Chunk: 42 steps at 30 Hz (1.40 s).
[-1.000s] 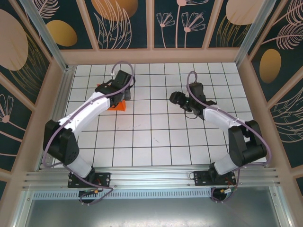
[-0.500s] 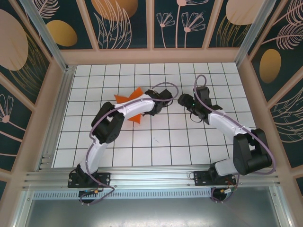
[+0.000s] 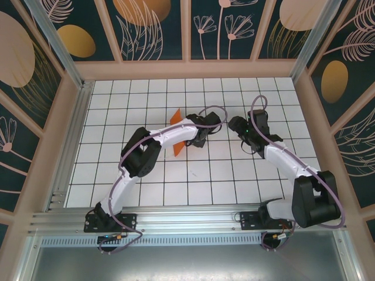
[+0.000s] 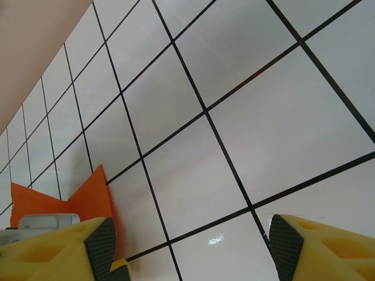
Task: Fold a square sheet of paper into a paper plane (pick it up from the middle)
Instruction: Turn over the paper at the center of the table, then third fold the triangle at the center of the table.
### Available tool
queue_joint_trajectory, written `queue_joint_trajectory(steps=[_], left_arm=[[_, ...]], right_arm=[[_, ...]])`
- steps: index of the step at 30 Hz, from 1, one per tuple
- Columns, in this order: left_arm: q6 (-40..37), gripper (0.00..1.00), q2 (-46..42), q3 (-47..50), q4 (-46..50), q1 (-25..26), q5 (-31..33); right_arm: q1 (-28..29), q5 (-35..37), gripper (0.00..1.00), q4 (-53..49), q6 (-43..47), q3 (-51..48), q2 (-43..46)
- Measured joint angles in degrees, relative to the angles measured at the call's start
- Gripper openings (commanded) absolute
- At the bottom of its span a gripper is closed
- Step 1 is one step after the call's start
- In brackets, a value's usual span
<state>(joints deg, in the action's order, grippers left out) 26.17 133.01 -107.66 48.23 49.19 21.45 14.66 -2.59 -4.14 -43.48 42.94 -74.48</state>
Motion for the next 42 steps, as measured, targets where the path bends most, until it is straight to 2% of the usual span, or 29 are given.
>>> queue_joint_trajectory(steps=[5, 8, 11, 17, 20, 23, 26, 32, 42], left_arm=[[-0.04, 0.57, -4.76, 1.27, -5.81, 0.0, -9.38], [0.72, 0.59, -12.79, 5.18, -11.06, -0.33, -14.75], [2.62, 0.63, -23.37, 12.52, -18.58, -1.79, -20.52], [8.81, 0.7, -38.73, 31.41, -31.98, -11.34, -27.85], [11.85, 0.71, -41.22, 39.3, -35.26, -16.17, -28.37], [14.47, 0.71, -41.79, 45.35, -37.48, -18.14, -28.61], [16.92, 0.65, -41.83, 49.53, -39.5, -18.86, -29.42], [20.94, 0.42, -40.81, 53.88, -45.48, -19.04, -35.17], [21.75, 0.34, -29.73, 51.04, -50.4, -19.04, -39.47]], right_arm=[[-0.07, -0.63, 0.73, 0.02, 0.11, -0.02, 0.35], [-0.17, -3.43, 0.75, 0.42, 1.18, -0.2, 0.28], [-0.33, -9.44, 0.8, 2.51, 2.89, -0.76, -0.72], [2.19, -22.03, 0.87, 7.61, 5.66, -1.22, -7.04], [6.32, -25.66, 0.86, 8.52, 6.21, -0.52, -11.43], [9.73, -27.71, 0.82, 8.39, 6.8, 0.98, -16.02], [11.26, -29.07, 0.79, 8.13, 7.08, 3.08, -20.33], [12.92, -29.38, 0.76, 6.69, 6.97, 6.82, -23.78], [13.11, -29.03, 0.76, 6.54, 6.21, 8.46, -25.62]])
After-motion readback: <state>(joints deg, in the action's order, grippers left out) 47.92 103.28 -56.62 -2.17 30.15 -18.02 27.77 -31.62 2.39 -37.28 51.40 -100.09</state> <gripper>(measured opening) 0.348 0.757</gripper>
